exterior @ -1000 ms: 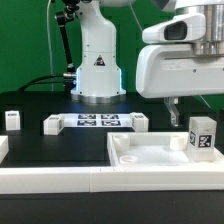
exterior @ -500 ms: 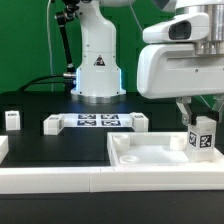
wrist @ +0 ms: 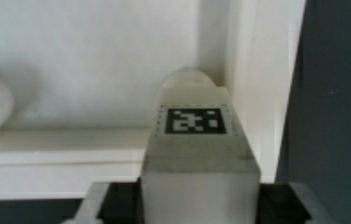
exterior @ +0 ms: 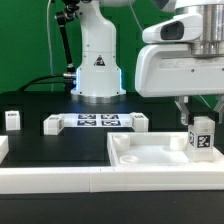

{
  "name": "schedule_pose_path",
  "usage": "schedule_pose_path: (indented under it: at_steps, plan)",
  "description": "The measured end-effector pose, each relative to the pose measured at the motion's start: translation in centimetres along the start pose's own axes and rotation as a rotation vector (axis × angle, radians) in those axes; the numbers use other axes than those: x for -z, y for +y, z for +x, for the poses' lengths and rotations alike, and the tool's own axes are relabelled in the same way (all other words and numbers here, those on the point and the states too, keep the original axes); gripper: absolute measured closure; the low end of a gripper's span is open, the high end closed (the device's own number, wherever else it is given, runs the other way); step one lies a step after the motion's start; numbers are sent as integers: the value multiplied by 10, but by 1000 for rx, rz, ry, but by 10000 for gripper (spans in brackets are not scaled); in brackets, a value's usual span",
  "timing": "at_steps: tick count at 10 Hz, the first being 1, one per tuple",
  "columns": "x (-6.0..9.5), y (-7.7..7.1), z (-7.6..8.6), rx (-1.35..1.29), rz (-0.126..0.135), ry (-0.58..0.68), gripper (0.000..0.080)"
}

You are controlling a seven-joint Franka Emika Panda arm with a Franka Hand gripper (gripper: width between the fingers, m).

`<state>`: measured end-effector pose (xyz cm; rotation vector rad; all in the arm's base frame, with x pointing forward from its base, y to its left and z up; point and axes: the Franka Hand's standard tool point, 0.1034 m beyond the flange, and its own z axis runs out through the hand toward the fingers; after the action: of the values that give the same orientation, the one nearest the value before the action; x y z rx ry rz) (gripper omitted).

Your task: Assemble square table

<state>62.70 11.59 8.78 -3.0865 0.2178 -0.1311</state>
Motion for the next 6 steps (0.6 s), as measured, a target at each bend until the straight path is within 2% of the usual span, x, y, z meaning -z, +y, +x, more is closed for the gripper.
schedule_pose_path:
  at_steps: [6]
  plan:
    - [-2,-2,-3,-597,29,-5,511]
